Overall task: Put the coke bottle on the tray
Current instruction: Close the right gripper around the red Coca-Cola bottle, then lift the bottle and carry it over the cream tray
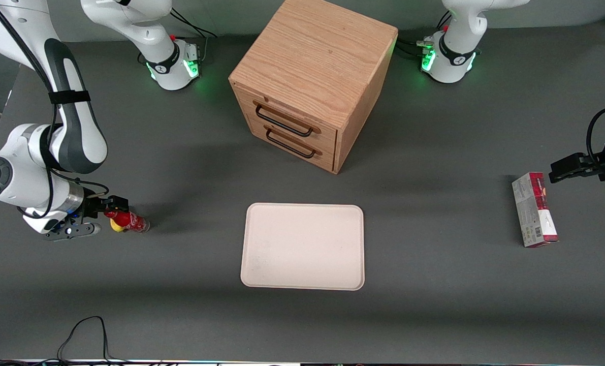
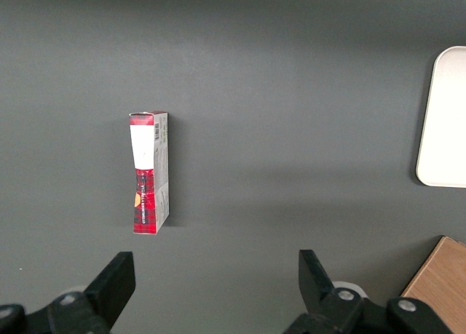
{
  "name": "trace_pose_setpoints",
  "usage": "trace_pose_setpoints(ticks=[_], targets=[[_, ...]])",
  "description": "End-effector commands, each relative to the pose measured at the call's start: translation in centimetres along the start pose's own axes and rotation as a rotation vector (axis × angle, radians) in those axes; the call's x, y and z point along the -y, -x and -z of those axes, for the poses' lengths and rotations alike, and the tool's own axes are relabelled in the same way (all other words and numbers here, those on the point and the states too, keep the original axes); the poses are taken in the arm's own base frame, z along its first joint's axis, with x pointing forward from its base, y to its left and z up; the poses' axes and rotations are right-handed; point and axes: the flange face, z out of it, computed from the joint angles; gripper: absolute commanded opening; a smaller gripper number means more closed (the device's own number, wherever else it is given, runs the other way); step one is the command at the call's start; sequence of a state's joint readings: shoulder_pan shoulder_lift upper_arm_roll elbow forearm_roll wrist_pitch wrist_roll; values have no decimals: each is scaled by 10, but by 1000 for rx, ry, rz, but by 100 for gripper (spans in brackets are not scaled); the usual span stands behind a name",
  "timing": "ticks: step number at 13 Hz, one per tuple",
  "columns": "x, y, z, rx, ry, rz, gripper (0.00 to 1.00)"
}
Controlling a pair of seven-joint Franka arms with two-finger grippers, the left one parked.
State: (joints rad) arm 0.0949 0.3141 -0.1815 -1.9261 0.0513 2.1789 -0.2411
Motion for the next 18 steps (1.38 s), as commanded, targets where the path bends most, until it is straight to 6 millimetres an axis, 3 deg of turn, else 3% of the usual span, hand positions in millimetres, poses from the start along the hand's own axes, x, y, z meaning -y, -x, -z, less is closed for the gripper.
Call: trace_pose_setpoints(ticks=[1,2,3,9,11,13,15,18], targets=[[2,7,4,-18,-9,20,56],[2,7,5,-19,-9,20,23],[2,7,4,-18,-9,20,8],[3,5,7,-19,-9,20,7],[7,-1,24,-36,-9,13,7],[9,-12,81,3,-25,17,7],[10,-20,162,45,-36,27,7],[33,-16,238,93,-37,37,7]])
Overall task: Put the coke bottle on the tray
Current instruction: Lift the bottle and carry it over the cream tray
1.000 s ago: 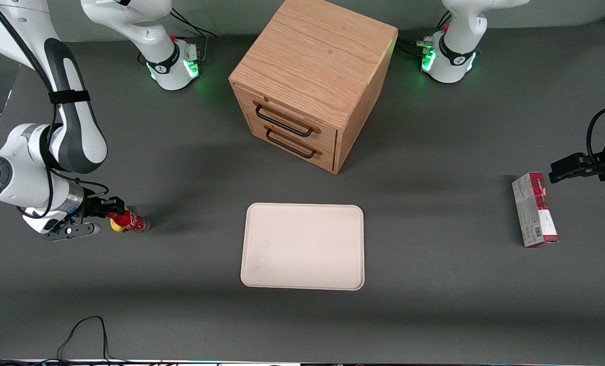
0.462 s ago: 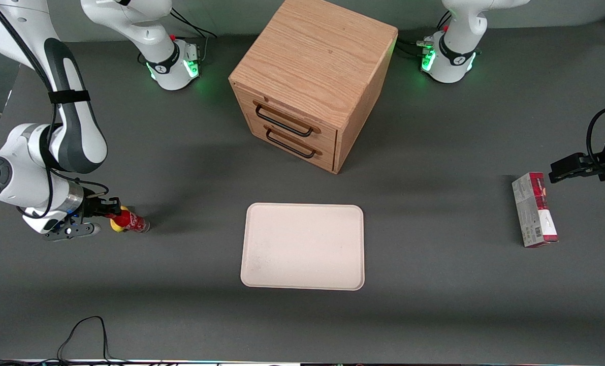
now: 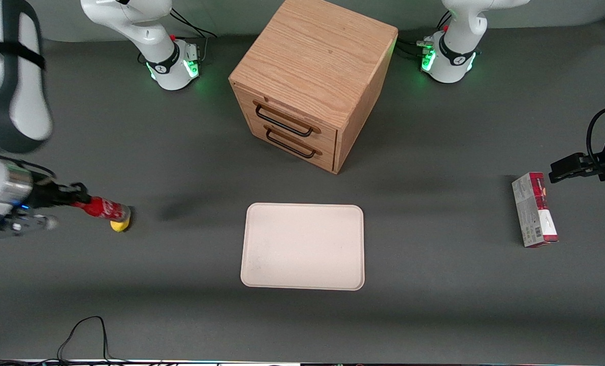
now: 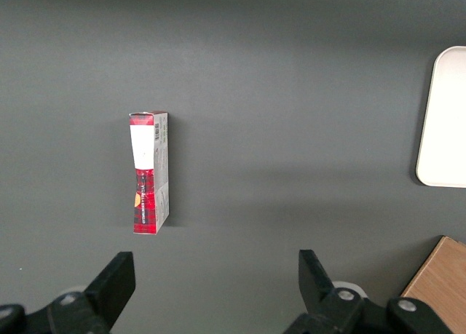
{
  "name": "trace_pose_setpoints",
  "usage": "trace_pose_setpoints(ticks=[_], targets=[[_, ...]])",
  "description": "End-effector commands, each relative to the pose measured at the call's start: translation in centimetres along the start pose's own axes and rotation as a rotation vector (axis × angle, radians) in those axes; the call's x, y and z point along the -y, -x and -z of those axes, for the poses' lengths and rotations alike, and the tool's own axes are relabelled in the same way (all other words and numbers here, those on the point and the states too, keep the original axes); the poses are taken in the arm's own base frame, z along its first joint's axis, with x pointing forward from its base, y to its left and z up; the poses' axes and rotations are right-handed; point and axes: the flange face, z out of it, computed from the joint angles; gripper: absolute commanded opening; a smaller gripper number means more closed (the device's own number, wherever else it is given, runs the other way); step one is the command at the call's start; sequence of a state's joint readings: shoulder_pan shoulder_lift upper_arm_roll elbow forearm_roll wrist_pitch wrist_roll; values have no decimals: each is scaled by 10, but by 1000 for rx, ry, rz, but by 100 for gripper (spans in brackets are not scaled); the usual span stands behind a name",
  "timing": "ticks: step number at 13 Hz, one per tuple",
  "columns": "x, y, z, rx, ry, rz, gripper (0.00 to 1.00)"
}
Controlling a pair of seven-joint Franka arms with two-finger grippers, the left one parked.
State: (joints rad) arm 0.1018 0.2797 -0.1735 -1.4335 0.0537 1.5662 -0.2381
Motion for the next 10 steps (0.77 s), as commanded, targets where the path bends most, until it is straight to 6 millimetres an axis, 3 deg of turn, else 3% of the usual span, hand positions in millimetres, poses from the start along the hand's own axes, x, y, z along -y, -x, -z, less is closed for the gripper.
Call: trace_pose_setpoints(ticks=[1,3,4,7,9,10], targets=[[21,-2,45,34,1,-1,7],[27,-9,56,37,7,-22,7],[49,-20,47,47,9,-44,8],[162,-79,3,39,35,-178,9],[227,-111,-27,-36,-34,-284,9],[249,-124,-41,-76,-78,-340,9]])
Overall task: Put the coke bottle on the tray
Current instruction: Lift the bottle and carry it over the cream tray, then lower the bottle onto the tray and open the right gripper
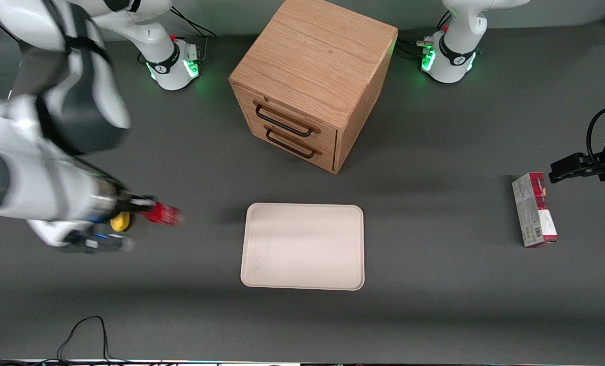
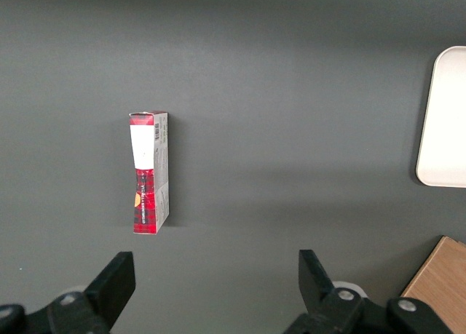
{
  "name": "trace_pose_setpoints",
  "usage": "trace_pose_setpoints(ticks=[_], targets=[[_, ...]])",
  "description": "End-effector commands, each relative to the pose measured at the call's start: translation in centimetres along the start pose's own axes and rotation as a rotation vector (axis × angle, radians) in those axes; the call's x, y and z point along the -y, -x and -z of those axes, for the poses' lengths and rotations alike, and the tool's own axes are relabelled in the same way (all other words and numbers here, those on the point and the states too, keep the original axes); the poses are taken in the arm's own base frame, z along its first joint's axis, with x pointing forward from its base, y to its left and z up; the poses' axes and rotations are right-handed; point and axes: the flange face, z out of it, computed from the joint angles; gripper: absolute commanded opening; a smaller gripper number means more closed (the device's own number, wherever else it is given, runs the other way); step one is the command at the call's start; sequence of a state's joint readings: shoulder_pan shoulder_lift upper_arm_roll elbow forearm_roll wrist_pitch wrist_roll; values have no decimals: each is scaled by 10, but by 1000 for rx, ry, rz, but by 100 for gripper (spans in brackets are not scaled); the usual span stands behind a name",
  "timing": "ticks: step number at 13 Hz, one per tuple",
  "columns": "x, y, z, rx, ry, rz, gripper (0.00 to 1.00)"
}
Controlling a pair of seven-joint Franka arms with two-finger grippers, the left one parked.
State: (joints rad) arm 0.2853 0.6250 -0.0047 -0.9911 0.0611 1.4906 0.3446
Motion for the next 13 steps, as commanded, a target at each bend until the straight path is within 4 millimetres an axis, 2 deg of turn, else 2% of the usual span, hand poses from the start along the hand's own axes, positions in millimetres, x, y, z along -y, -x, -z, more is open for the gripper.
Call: trace_pose_setpoints(ticks=[1,2,5,6,9,13], targets=[[66,-25,-35,-82,-96,-132,9],[91,-25,-53,-107,-103,-116,10],[121,-37,-104,-156,-82,-101,10],[126,-39,-119,-160,-67,-92,10],[127,-45,-137,-175,-42,-83,11],[134,-43,-145,-177,-41,-75,12]])
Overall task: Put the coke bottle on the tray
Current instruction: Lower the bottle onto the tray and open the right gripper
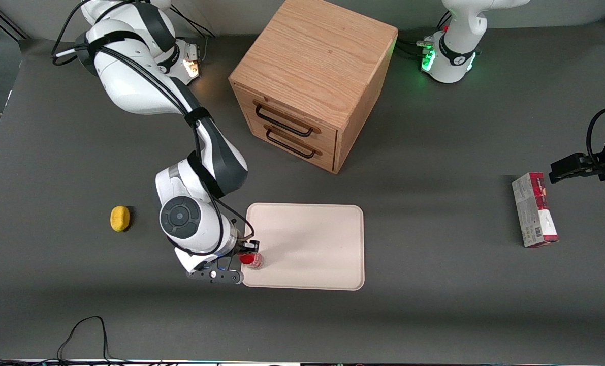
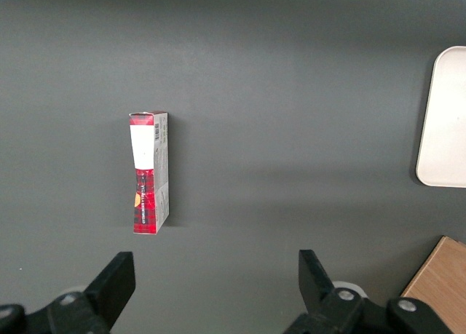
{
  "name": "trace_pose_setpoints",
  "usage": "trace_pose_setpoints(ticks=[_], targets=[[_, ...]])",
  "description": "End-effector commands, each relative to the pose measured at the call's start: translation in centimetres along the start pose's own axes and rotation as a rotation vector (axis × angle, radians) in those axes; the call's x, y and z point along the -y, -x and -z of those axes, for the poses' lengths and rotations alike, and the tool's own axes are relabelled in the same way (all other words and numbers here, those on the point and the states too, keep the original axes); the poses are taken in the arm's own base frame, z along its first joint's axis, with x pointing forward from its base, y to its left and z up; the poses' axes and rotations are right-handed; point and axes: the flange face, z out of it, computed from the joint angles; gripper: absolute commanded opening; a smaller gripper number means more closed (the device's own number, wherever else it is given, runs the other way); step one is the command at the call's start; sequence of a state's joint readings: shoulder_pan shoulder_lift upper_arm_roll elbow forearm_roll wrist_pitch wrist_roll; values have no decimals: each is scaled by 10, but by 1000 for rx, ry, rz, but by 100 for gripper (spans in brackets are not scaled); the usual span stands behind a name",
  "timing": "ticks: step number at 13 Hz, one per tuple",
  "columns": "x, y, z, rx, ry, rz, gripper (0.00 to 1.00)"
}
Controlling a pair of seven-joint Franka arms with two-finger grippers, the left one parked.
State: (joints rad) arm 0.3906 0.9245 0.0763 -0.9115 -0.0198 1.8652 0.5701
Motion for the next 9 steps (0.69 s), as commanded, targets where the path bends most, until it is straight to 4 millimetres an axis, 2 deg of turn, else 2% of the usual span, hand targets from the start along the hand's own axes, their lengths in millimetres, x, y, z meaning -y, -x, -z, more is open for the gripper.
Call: trace_pose_setpoints(ticks=[1,2,3,4,9], targets=[[9,-1,8,-35,3,-9,13],[9,-1,8,-35,3,-10,26],[9,-1,6,-35,9,-7,97],[9,-1,6,-42,23,0,100],[8,0,14,-42,28,1,100]])
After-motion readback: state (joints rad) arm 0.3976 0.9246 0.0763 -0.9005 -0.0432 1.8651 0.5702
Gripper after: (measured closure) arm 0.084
